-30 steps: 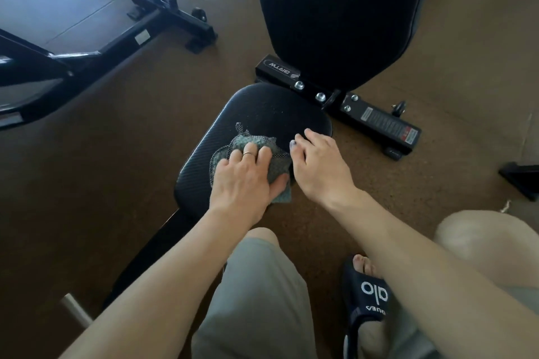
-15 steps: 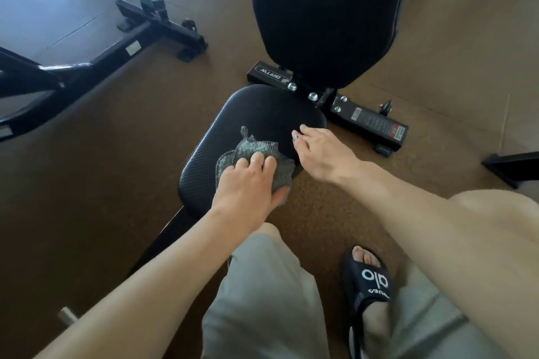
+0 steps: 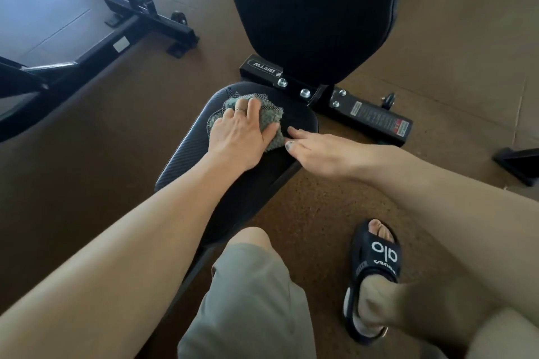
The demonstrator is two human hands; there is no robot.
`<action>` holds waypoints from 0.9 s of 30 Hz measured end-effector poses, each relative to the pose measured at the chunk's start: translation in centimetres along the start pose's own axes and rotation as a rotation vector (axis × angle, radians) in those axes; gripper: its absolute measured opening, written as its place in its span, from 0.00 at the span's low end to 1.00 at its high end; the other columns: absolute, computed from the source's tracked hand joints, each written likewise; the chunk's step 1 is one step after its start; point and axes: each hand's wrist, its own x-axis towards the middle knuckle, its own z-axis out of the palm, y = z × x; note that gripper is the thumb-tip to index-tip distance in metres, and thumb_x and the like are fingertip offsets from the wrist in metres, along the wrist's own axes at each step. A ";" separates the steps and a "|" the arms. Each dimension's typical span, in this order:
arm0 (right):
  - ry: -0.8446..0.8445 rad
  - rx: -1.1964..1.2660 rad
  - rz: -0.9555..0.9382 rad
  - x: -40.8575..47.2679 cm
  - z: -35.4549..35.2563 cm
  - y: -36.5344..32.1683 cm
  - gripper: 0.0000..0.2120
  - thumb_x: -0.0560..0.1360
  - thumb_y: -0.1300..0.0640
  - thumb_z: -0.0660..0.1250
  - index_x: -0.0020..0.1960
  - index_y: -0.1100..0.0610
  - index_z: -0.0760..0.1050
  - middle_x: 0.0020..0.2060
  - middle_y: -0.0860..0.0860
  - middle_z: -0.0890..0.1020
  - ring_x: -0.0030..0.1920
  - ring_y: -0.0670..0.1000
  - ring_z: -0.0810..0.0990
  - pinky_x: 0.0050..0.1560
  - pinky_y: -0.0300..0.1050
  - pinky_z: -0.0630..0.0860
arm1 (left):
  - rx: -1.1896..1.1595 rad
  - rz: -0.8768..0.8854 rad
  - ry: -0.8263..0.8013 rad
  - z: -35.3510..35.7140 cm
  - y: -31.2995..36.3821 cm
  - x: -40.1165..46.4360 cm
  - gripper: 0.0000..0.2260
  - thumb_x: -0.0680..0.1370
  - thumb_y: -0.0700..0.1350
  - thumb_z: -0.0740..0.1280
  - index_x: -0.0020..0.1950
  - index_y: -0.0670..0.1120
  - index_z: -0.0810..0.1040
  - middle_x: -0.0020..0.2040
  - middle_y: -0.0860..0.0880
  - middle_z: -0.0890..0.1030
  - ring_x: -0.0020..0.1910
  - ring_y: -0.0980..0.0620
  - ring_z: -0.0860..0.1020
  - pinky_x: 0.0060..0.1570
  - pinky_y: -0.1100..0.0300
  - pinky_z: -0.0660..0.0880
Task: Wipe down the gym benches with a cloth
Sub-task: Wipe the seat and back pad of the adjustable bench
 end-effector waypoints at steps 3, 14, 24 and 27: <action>-0.035 -0.126 -0.026 -0.2 -0.5 0.0 0.25 0.88 0.51 0.43 0.84 0.53 0.50 0.84 0.51 0.45 0.83 0.49 0.44 0.79 0.44 0.44 | 0.028 0.058 -0.011 -0.7 0.0 -3.0 0.19 0.85 0.60 0.52 0.68 0.47 0.64 0.66 0.43 0.71 0.60 0.41 0.75 0.53 0.48 0.70; -0.060 -0.137 0.082 0.7 -1.8 2.1 0.41 0.81 0.59 0.59 0.83 0.51 0.35 0.82 0.52 0.33 0.83 0.53 0.37 0.78 0.53 0.62 | 0.209 0.037 -0.033 -0.1 0.7 -5.2 0.29 0.81 0.64 0.41 0.71 0.48 0.64 0.66 0.46 0.69 0.62 0.43 0.68 0.63 0.49 0.63; -0.029 -0.261 0.174 1.9 -0.4 0.6 0.46 0.79 0.59 0.63 0.83 0.54 0.33 0.81 0.55 0.31 0.82 0.57 0.37 0.75 0.58 0.64 | 0.047 0.045 -0.054 0.0 0.9 1.7 0.27 0.85 0.59 0.47 0.80 0.46 0.54 0.81 0.44 0.54 0.80 0.42 0.50 0.80 0.47 0.49; -0.031 -0.269 0.188 2.0 -0.5 0.4 0.46 0.79 0.59 0.63 0.83 0.54 0.32 0.81 0.55 0.31 0.82 0.57 0.37 0.76 0.59 0.64 | 0.018 0.040 -0.025 0.1 0.5 1.2 0.28 0.85 0.59 0.47 0.82 0.46 0.52 0.82 0.45 0.54 0.82 0.43 0.47 0.81 0.47 0.44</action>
